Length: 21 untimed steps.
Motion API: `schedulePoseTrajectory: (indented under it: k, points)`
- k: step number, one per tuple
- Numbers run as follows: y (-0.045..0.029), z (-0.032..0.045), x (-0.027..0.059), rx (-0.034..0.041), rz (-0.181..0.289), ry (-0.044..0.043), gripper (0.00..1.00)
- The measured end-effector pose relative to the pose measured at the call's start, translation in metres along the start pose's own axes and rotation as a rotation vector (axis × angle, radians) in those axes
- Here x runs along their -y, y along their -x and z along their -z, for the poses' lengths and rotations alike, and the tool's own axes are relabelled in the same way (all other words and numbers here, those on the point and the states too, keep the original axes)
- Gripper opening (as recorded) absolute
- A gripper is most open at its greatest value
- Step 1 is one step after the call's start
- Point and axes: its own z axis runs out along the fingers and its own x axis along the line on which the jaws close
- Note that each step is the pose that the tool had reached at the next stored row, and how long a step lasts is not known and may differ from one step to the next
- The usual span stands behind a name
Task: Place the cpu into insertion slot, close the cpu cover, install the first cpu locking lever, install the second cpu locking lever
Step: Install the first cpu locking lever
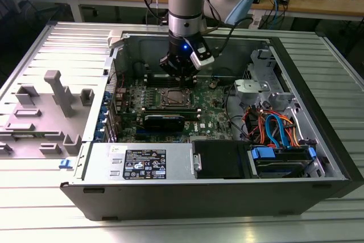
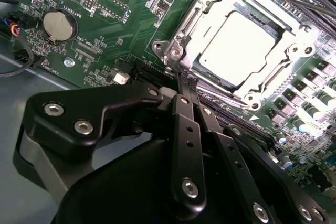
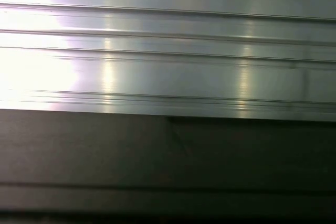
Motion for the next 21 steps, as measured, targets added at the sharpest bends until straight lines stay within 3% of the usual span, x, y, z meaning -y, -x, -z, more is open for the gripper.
schedulePoseTrajectory:
  k: [21]
  points:
    - [0.0007,-0.0011,0.0009,-0.0003,0.0,-0.0014,0.11]
